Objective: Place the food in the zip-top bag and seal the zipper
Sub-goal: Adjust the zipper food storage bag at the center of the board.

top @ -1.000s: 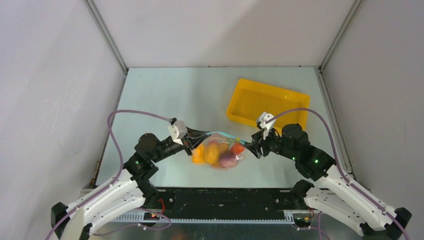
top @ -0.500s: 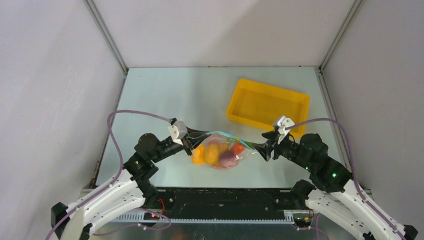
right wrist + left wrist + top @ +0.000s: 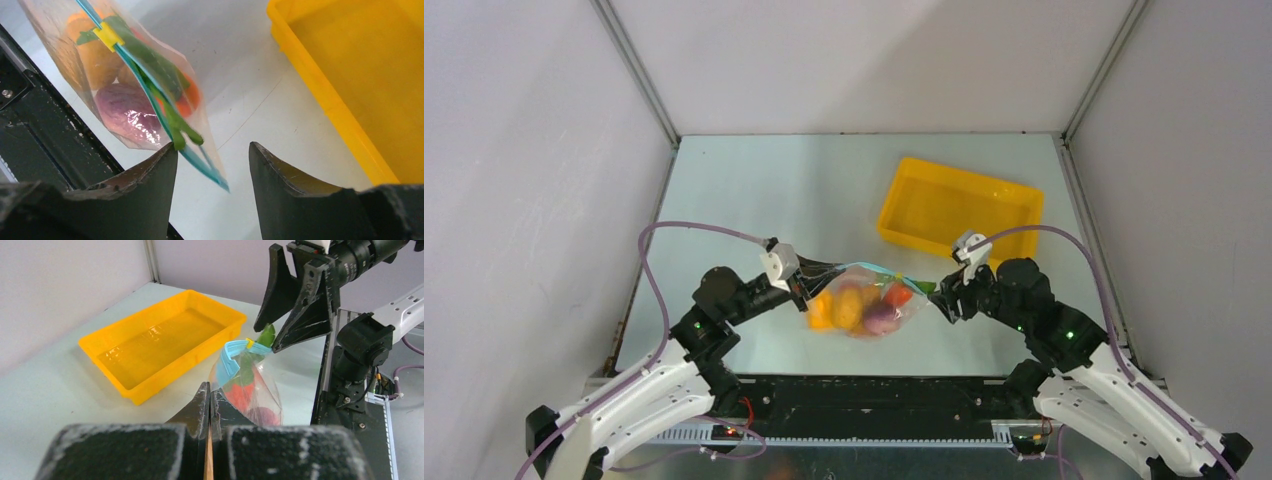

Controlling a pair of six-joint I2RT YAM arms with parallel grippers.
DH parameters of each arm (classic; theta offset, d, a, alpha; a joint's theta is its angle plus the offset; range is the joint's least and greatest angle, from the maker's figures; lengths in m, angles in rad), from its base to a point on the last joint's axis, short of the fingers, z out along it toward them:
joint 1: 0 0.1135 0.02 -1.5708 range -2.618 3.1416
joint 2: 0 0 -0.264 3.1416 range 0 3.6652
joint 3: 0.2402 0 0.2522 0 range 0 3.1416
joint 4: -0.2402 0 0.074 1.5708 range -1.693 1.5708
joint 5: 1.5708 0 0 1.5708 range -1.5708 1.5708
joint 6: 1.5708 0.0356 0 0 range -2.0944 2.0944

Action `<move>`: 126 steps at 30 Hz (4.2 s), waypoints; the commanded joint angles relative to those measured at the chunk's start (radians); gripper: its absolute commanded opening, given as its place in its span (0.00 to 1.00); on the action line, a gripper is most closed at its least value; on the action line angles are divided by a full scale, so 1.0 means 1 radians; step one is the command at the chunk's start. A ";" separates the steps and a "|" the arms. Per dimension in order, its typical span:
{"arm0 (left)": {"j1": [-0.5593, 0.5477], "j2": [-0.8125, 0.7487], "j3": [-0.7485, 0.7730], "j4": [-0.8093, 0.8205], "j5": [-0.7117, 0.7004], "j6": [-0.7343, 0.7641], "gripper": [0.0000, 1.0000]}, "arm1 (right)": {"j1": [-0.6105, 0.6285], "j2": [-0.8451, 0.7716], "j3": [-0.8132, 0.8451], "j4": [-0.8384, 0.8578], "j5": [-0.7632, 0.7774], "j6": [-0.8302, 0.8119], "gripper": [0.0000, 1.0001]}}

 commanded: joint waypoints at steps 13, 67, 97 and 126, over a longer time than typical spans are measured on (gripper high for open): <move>0.002 0.000 0.027 -0.025 0.071 0.078 0.00 | -0.034 0.109 -0.049 0.308 -0.183 -0.071 0.47; 0.003 0.049 0.051 0.007 0.121 0.103 0.00 | 0.154 0.223 0.079 0.184 0.262 0.022 0.36; 0.003 0.029 0.060 -0.045 0.195 0.161 0.00 | 0.020 0.129 0.056 0.139 -0.008 -0.063 0.55; 0.126 0.090 0.196 -0.328 0.498 0.623 0.00 | -0.016 -0.034 0.028 0.015 -0.101 -0.104 0.57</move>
